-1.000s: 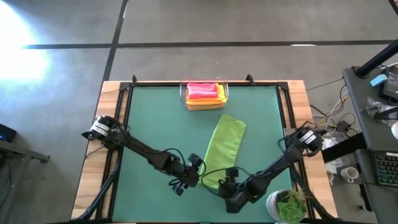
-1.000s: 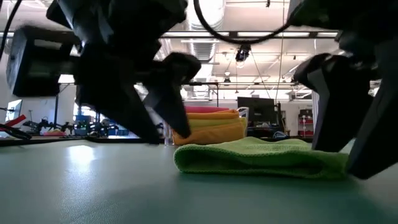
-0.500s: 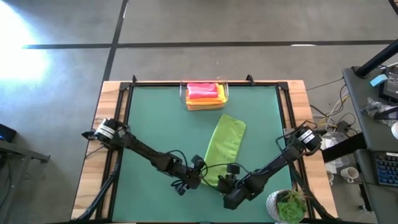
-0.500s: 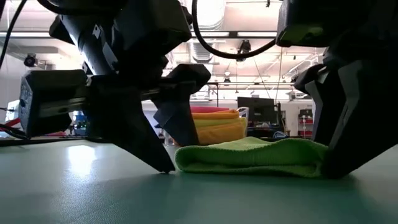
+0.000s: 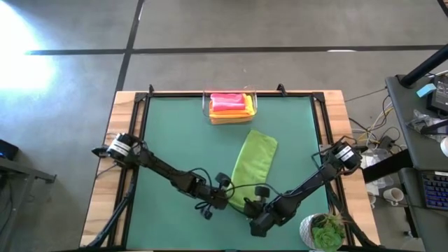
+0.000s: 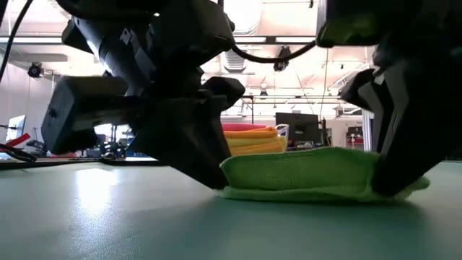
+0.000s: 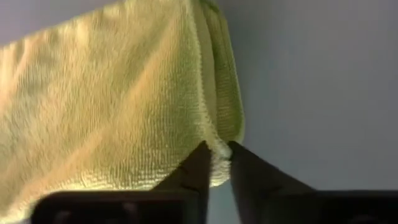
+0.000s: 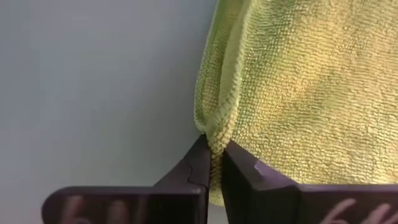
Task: Fold microfiber towels
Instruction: Fold the green microfiber towel
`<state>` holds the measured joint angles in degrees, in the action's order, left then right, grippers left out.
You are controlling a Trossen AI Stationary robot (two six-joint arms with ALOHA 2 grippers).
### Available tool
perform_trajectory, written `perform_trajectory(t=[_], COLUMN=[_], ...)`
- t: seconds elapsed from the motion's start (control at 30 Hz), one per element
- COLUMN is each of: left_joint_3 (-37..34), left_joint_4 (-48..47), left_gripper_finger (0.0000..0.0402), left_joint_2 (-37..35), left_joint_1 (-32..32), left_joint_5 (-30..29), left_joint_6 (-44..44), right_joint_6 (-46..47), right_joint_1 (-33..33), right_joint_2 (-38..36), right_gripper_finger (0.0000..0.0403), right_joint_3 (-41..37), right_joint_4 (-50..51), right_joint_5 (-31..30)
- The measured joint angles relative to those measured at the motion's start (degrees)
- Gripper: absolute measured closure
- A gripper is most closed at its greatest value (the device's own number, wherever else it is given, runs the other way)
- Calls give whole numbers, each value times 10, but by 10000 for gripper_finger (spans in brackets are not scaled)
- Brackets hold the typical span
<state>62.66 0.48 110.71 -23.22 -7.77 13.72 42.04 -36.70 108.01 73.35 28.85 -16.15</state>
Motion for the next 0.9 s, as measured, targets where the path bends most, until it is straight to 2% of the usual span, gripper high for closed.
perform_trajectory(t=[0.03,0.1,0.37,0.53,0.67,0.77,0.9], left_joint_3=[3,9,32,58,90,112,114], left_joint_4=[-6,-16,-46,-78,-98,-103,-107], left_gripper_finger=[377,393,399,401,401,401,401], left_joint_2=[0,-2,-58,-108,-117,-110,-95], left_joint_1=[0,0,-5,-20,-49,-70,-83], left_joint_5=[3,9,42,65,67,52,-13], left_joint_6=[-15,-48,-122,-177,-214,-224,-224], right_joint_6=[8,19,68,106,131,154,201], right_joint_1=[-2,-9,-41,-68,-86,-101,-110], right_joint_2=[0,0,-4,-6,-6,-7,-7], right_gripper_finger=[391,392,393,394,394,394,394], right_joint_3=[7,22,105,136,160,184,214], right_joint_4=[11,30,141,148,148,162,221], right_joint_5=[1,1,-5,-38,-42,-57,-95])
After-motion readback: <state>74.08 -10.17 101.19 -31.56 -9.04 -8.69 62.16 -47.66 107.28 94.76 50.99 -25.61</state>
